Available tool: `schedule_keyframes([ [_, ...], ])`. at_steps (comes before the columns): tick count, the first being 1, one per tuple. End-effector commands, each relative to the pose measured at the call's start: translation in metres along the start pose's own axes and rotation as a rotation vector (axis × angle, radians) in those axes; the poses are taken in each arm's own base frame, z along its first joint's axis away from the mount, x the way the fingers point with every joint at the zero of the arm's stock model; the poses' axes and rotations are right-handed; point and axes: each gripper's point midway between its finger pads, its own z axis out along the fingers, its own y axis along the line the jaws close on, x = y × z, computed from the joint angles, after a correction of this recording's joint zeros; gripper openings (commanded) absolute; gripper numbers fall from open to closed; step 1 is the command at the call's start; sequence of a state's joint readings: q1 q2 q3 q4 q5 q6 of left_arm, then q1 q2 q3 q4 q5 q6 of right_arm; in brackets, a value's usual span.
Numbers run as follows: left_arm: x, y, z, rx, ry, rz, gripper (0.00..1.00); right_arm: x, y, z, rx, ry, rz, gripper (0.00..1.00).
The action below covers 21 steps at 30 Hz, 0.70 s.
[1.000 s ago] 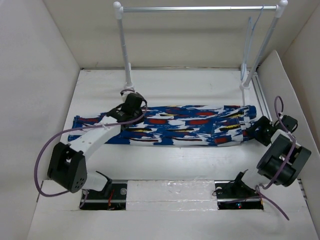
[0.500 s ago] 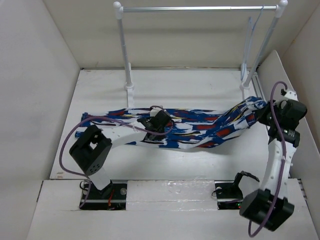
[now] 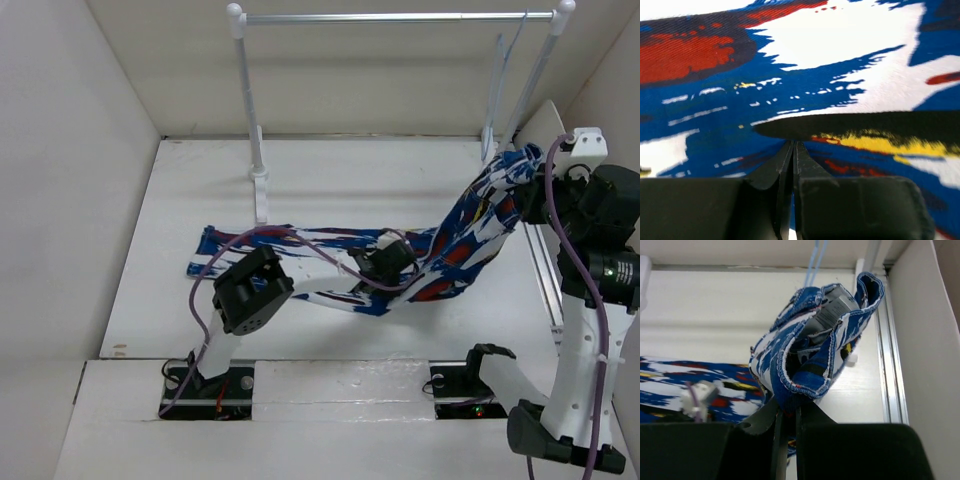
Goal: Place the trousers on the hanger
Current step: Fold the trousers at the center of the board.
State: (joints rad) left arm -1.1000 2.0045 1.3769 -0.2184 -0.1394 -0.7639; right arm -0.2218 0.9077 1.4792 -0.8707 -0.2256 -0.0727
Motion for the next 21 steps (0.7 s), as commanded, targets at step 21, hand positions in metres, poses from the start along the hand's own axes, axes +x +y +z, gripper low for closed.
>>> schedule_keyframes([
  [21,-0.161,0.283,-0.290,-0.202,-0.745,-0.644,0.00,-0.060,0.302,0.035,-0.626,-0.168,-0.143,0.00],
])
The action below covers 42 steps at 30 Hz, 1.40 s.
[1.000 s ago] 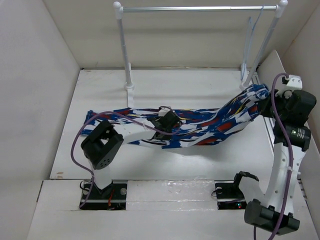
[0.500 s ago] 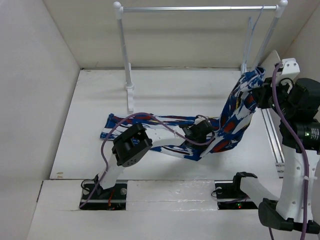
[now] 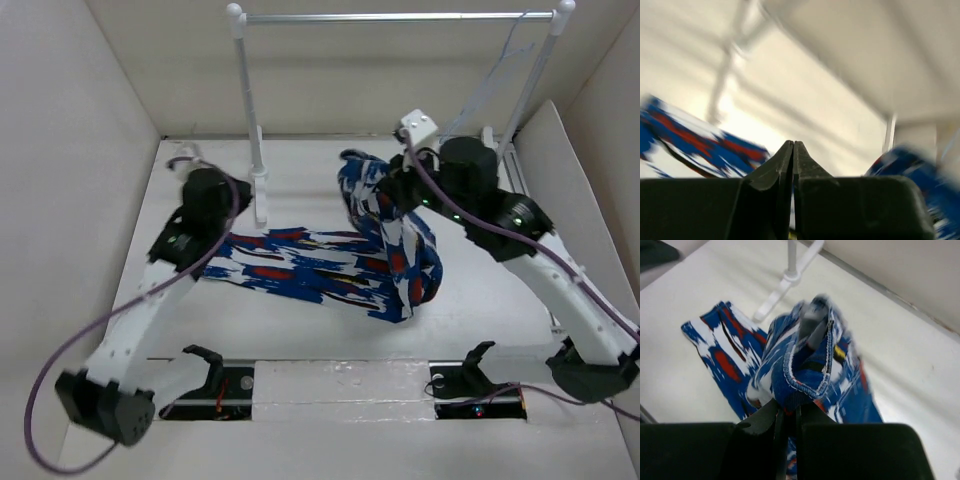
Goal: Place the trousers on the hanger
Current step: Fold the trousers at the center of the board.
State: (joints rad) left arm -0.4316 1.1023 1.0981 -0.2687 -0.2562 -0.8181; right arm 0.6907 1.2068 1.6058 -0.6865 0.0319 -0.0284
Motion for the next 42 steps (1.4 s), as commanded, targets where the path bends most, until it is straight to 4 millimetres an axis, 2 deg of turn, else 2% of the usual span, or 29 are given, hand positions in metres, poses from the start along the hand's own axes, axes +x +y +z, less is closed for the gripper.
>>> schedule_keyframes([
  [1,-0.028,0.076,-0.016,-0.140,-0.028,-0.012,0.00,-0.061,0.041,0.040,-0.016,-0.180,0.015,0.00],
  [4,-0.052,0.093,-0.034,-0.162,-0.090,-0.034,0.00,-0.050,0.086,0.100,-0.070,-0.128,-0.010,0.00],
  [5,-0.066,0.099,-0.040,-0.176,-0.130,-0.050,0.00,-0.050,0.114,0.111,-0.124,-0.128,-0.023,0.00],
  [6,-0.073,0.099,-0.045,-0.180,-0.154,-0.060,0.00,-0.041,0.138,0.143,-0.158,-0.098,-0.035,0.00],
  [7,-0.077,0.098,-0.050,-0.191,-0.165,-0.063,0.00,-0.038,0.156,0.157,-0.184,-0.090,-0.044,0.00],
  [9,-0.102,0.085,-0.065,-0.181,-0.235,-0.068,0.00,-0.029,0.194,0.179,-0.210,-0.064,-0.064,0.00],
  [10,-0.112,0.080,-0.071,-0.183,-0.268,-0.065,0.00,-0.024,0.212,0.204,-0.217,-0.065,-0.067,0.00],
  [11,-0.135,0.064,-0.085,-0.153,-0.325,-0.059,0.00,-0.019,0.223,0.215,-0.216,-0.061,-0.072,0.00],
  [12,-0.146,0.067,-0.093,-0.197,-0.364,-0.042,0.00,-0.014,0.236,0.224,-0.234,-0.058,-0.033,0.07],
  [13,-0.159,0.065,-0.103,-0.216,-0.402,-0.013,0.00,0.003,0.255,0.242,-0.266,-0.043,-0.031,0.22],
  [14,-0.176,0.056,-0.116,-0.218,-0.446,-0.003,0.00,0.010,0.275,0.248,-0.356,-0.045,-0.016,0.41],
  [15,-0.184,0.062,-0.123,-0.265,-0.478,0.010,0.01,0.023,0.286,0.254,-0.397,-0.020,0.013,0.69],
  [17,-0.191,0.062,-0.133,-0.280,-0.505,0.027,0.03,0.056,0.308,0.258,-0.511,0.049,0.006,0.78],
  [18,-0.189,0.063,-0.133,-0.279,-0.502,0.029,0.04,0.064,0.308,0.257,-0.521,0.071,-0.001,0.81],
  [19,-0.186,0.061,-0.129,-0.260,-0.494,0.028,0.07,0.070,0.302,0.256,-0.518,0.087,-0.005,0.83],
  [22,-0.148,0.070,-0.092,-0.213,-0.357,0.054,0.17,0.069,0.278,0.231,-0.557,0.092,-0.016,0.84],
  [23,-0.120,0.088,-0.071,-0.234,-0.274,0.064,0.19,0.064,0.260,0.227,-0.548,0.082,-0.005,0.81],
  [25,-0.083,0.091,-0.045,-0.167,-0.142,0.063,0.20,0.074,0.228,0.198,-0.509,0.103,-0.024,0.66],
  [26,-0.044,0.115,-0.024,-0.190,-0.031,0.061,0.21,0.082,0.202,0.194,-0.443,0.120,-0.023,0.53],
  [27,-0.022,0.106,-0.014,-0.105,0.046,0.049,0.21,0.103,0.181,0.174,-0.409,0.162,-0.028,0.17],
  [29,0.031,0.126,0.006,-0.123,0.189,0.044,0.21,0.136,0.152,0.159,-0.352,0.226,-0.029,0.00],
  [30,0.051,0.118,0.011,-0.086,0.239,0.056,0.21,0.154,0.133,0.152,-0.322,0.260,-0.020,0.00],
  [31,0.063,0.116,0.014,-0.074,0.268,0.065,0.21,0.189,0.117,0.135,-0.297,0.328,-0.017,0.00],
  [33,0.092,0.110,0.026,-0.042,0.341,0.101,0.21,0.220,0.092,0.122,-0.245,0.388,-0.006,0.00],
  [34,0.098,0.112,0.030,-0.049,0.360,0.113,0.21,0.247,0.083,0.109,-0.226,0.435,-0.004,0.00],
  [35,0.106,0.120,0.038,-0.083,0.395,0.113,0.20,0.256,0.077,0.106,-0.210,0.448,-0.001,0.00],
  [37,0.111,0.143,0.046,-0.171,0.403,0.104,0.16,0.278,0.066,0.100,-0.178,0.484,0.010,0.00],
  [41,0.131,0.223,0.046,-0.388,0.441,0.016,0.00,0.334,0.056,0.092,-0.137,0.586,0.016,0.00],
  [42,0.131,0.234,0.044,-0.417,0.441,-0.014,0.00,0.341,0.057,0.091,-0.135,0.601,0.025,0.00],
])
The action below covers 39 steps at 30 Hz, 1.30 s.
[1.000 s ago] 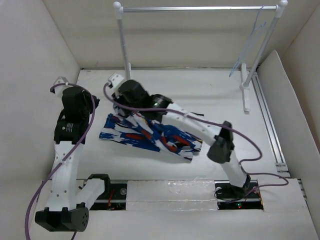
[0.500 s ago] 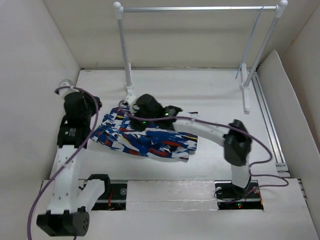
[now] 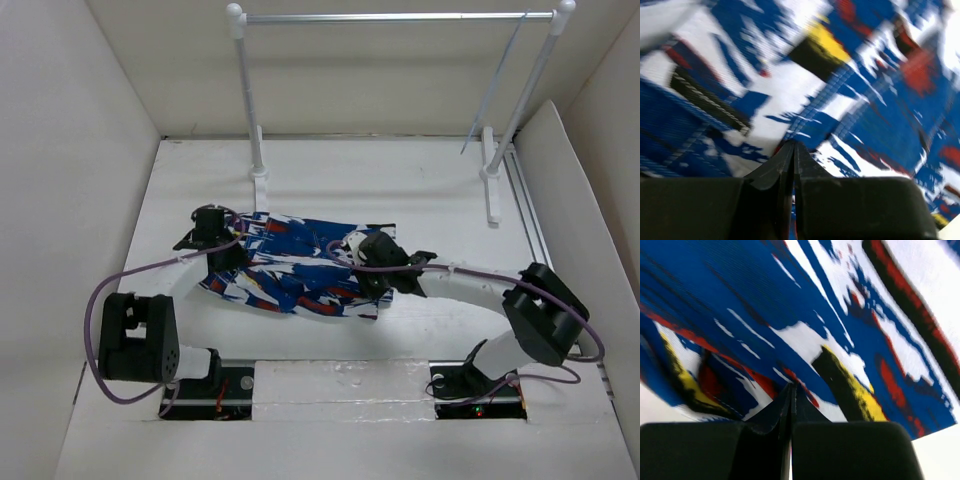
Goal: Place the trousers on the hanger
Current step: Fold the trousers at the center of the board, then pick up the hanger from the clothesline.
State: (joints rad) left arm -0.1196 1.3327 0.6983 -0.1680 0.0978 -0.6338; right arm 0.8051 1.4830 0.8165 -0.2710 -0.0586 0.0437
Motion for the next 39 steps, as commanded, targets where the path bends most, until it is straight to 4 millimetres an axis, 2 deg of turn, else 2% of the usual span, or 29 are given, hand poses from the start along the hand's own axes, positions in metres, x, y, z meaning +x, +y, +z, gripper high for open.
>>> schedule_keyframes([
  [1,0.004,0.043,0.010,-0.097,0.004,-0.113,0.00,-0.004,-0.001,0.007,0.013,-0.047,0.010,0.00],
  [4,-0.017,0.050,-0.010,-0.130,-0.097,-0.200,0.00,0.014,0.009,-0.004,0.019,-0.018,0.001,0.00],
  [7,-0.032,0.037,-0.026,-0.081,-0.154,-0.213,0.01,0.012,0.006,-0.010,0.025,-0.020,0.001,0.00],
  [9,-0.049,0.012,-0.045,0.007,-0.200,-0.193,0.05,0.011,0.000,-0.021,0.036,0.004,-0.018,0.01],
  [10,-0.054,-0.003,-0.053,0.052,-0.219,-0.150,0.07,-0.015,-0.001,-0.036,0.038,-0.054,-0.024,0.06],
  [11,-0.066,-0.025,-0.068,0.111,-0.259,-0.112,0.09,-0.018,0.000,-0.049,0.036,-0.037,-0.040,0.11],
  [12,-0.068,-0.039,-0.076,0.135,-0.269,-0.075,0.09,-0.034,-0.005,-0.062,0.039,-0.069,-0.077,0.18],
  [13,-0.056,-0.064,-0.080,0.180,-0.251,0.001,0.09,-0.051,-0.011,-0.078,0.052,-0.111,-0.077,0.36],
  [14,-0.056,-0.084,-0.088,0.216,-0.257,0.039,0.08,-0.088,-0.014,-0.113,0.063,-0.216,-0.090,0.45],
  [15,-0.053,-0.094,-0.089,0.212,-0.268,0.068,0.04,-0.106,-0.021,-0.130,0.076,-0.264,-0.113,0.52],
  [16,-0.030,-0.117,-0.090,0.253,-0.229,0.142,0.02,-0.124,-0.044,-0.154,0.127,-0.318,-0.078,0.61],
  [17,-0.022,-0.132,-0.087,0.256,-0.216,0.184,0.00,-0.154,-0.056,-0.195,0.164,-0.412,-0.070,0.63],
  [18,-0.016,-0.139,-0.085,0.236,-0.228,0.215,0.00,-0.169,-0.068,-0.217,0.188,-0.461,-0.073,0.63],
  [19,-0.005,-0.150,-0.084,0.244,-0.218,0.251,0.00,-0.181,-0.082,-0.239,0.219,-0.508,-0.062,0.41],
  [20,0.020,-0.175,-0.084,0.276,-0.186,0.327,0.00,-0.187,-0.116,-0.266,0.303,-0.546,-0.012,0.18],
  [21,0.027,-0.184,-0.085,0.271,-0.203,0.355,0.00,-0.211,-0.129,-0.302,0.341,-0.634,-0.018,0.00],
  [22,0.037,-0.194,-0.085,0.280,-0.198,0.384,0.00,-0.218,-0.144,-0.319,0.378,-0.664,-0.004,0.00],
  [23,0.056,-0.212,-0.088,0.310,-0.180,0.432,0.00,-0.217,-0.174,-0.340,0.454,-0.686,0.039,0.00],
  [24,0.063,-0.221,-0.089,0.332,-0.171,0.446,0.00,-0.231,-0.189,-0.356,0.478,-0.720,0.046,0.00],
  [25,0.072,-0.228,-0.089,0.355,-0.155,0.464,0.00,-0.234,-0.203,-0.363,0.505,-0.727,0.060,0.09],
  [27,0.089,-0.239,-0.088,0.402,-0.104,0.495,0.00,-0.233,-0.235,-0.376,0.559,-0.726,0.104,0.37],
  [28,0.096,-0.243,-0.088,0.425,-0.089,0.508,0.00,-0.241,-0.252,-0.383,0.588,-0.733,0.118,0.57],
  [30,0.109,-0.244,-0.086,0.456,-0.052,0.526,0.00,-0.237,-0.280,-0.391,0.632,-0.735,0.160,0.73],
  [31,0.113,-0.241,-0.084,0.457,-0.041,0.531,0.02,-0.241,-0.296,-0.384,0.618,-0.733,0.170,0.76],
  [33,0.119,-0.232,-0.081,0.458,-0.025,0.541,0.06,-0.247,-0.311,-0.376,0.566,-0.754,0.180,0.80],
  [34,0.120,-0.228,-0.080,0.452,-0.022,0.548,0.07,-0.243,-0.325,-0.373,0.562,-0.749,0.205,0.80],
  [35,0.122,-0.223,-0.079,0.445,-0.018,0.554,0.08,-0.241,-0.339,-0.359,0.538,-0.726,0.232,0.80],
  [38,0.122,-0.212,-0.077,0.421,-0.018,0.565,0.10,-0.238,-0.358,-0.338,0.517,-0.717,0.264,0.81],
  [39,0.121,-0.210,-0.076,0.412,-0.024,0.568,0.12,-0.240,-0.358,-0.330,0.486,-0.724,0.265,0.81],
])
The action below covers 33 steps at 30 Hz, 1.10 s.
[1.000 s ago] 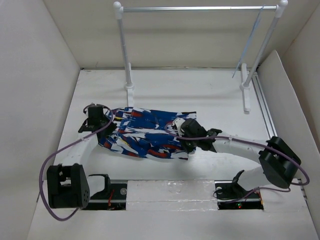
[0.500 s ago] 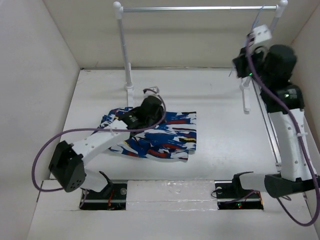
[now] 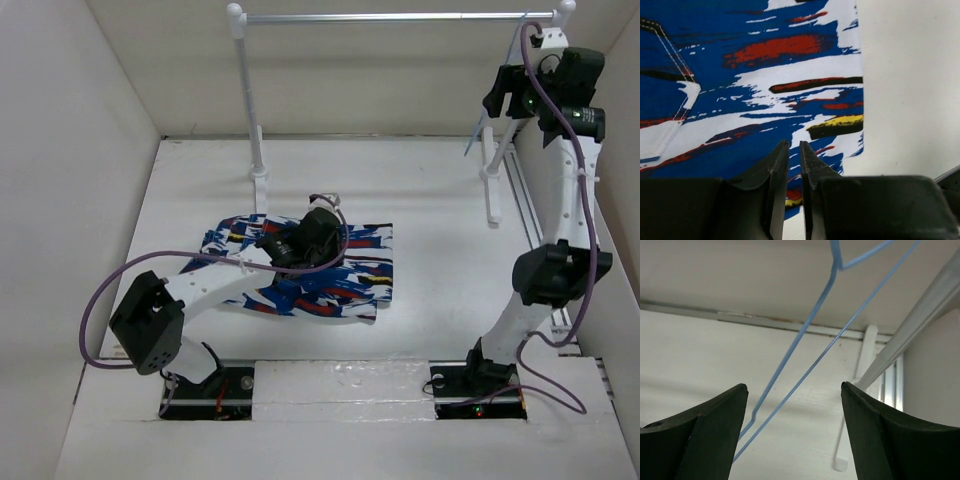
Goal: Place the trousers on the hanger
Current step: Pick up the hanger from the clothesline.
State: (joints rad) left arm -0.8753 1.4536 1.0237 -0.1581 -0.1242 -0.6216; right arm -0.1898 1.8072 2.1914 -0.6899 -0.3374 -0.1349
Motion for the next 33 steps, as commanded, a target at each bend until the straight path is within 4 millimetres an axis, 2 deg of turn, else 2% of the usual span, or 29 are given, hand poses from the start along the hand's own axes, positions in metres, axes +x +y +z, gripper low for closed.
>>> schedule_keyframes([
  [1,-0.007,-0.002,-0.013,0.025,-0.037,0.019,0.12,-0.011,0.019,0.002,-0.106,-0.051,0.029,0.80],
  [2,-0.007,-0.001,-0.014,0.024,-0.038,0.022,0.14,-0.011,0.020,0.008,-0.120,-0.065,0.029,0.79],
  [3,-0.008,0.000,-0.015,0.021,-0.041,0.025,0.14,0.002,0.022,0.019,-0.148,-0.042,0.046,0.75],
  [6,-0.008,0.001,-0.014,0.010,-0.037,0.023,0.15,0.011,0.027,0.031,-0.191,-0.058,0.068,0.64],
  [7,-0.009,0.000,-0.014,0.014,-0.040,0.021,0.15,0.013,0.029,0.032,-0.203,-0.068,0.073,0.64],
  [8,-0.008,0.000,-0.013,0.011,-0.036,0.020,0.15,0.006,0.029,0.034,-0.209,-0.109,0.064,0.62],
  [10,-0.007,-0.002,-0.012,0.018,-0.033,0.009,0.15,0.010,0.035,0.038,-0.247,-0.129,0.073,0.23],
  [11,-0.007,-0.002,-0.012,0.019,-0.033,0.009,0.15,0.010,0.036,0.038,-0.252,-0.129,0.073,0.22],
  [12,-0.007,-0.003,-0.011,0.020,-0.027,0.010,0.15,0.010,0.032,0.038,-0.247,-0.132,0.109,0.06],
  [13,-0.008,-0.003,-0.011,0.019,-0.028,0.008,0.15,0.009,0.033,0.036,-0.247,-0.139,0.108,0.00],
  [16,-0.020,-0.013,-0.014,0.036,-0.044,0.007,0.18,-0.003,0.035,0.027,-0.246,-0.173,0.088,0.00],
  [17,-0.034,-0.025,-0.018,0.059,-0.068,0.007,0.27,-0.013,0.037,0.019,-0.246,-0.194,0.073,0.00],
  [19,-0.046,-0.038,-0.025,0.095,-0.076,0.018,0.39,-0.025,0.041,0.010,-0.263,-0.220,0.044,0.00],
  [20,-0.065,-0.053,-0.033,0.129,-0.111,0.022,0.45,-0.036,0.044,-0.001,-0.266,-0.244,0.028,0.00],
  [22,-0.080,-0.069,-0.043,0.175,-0.128,0.028,0.47,-0.042,0.050,-0.011,-0.279,-0.260,0.015,0.00],
  [23,-0.100,-0.084,-0.053,0.210,-0.165,0.027,0.47,-0.043,0.053,-0.019,-0.285,-0.263,0.012,0.00],
  [25,-0.117,-0.100,-0.064,0.251,-0.192,0.027,0.48,-0.034,0.052,-0.026,-0.282,-0.247,-0.013,0.00],
  [26,-0.136,-0.114,-0.075,0.287,-0.228,0.024,0.48,-0.028,0.053,-0.028,-0.282,-0.235,-0.013,0.00],
  [28,-0.153,-0.128,-0.079,0.328,-0.252,0.016,0.49,-0.007,0.056,-0.035,-0.273,-0.195,-0.011,0.00],
  [29,-0.173,-0.142,-0.093,0.366,-0.297,0.010,0.50,0.001,0.057,-0.037,-0.272,-0.181,-0.011,0.00],
  [30,-0.180,-0.154,-0.099,0.413,-0.303,0.015,0.52,0.016,0.064,-0.041,-0.277,-0.156,-0.017,0.00],
  [31,-0.187,-0.161,-0.101,0.426,-0.315,0.015,0.54,0.027,0.065,-0.043,-0.271,-0.131,-0.016,0.00],
  [32,-0.203,-0.173,-0.103,0.447,-0.343,0.011,0.56,0.037,0.071,-0.044,-0.277,-0.109,-0.023,0.00],
  [33,-0.208,-0.182,-0.106,0.462,-0.350,0.014,0.56,0.045,0.074,-0.045,-0.262,-0.088,-0.052,0.00],
])
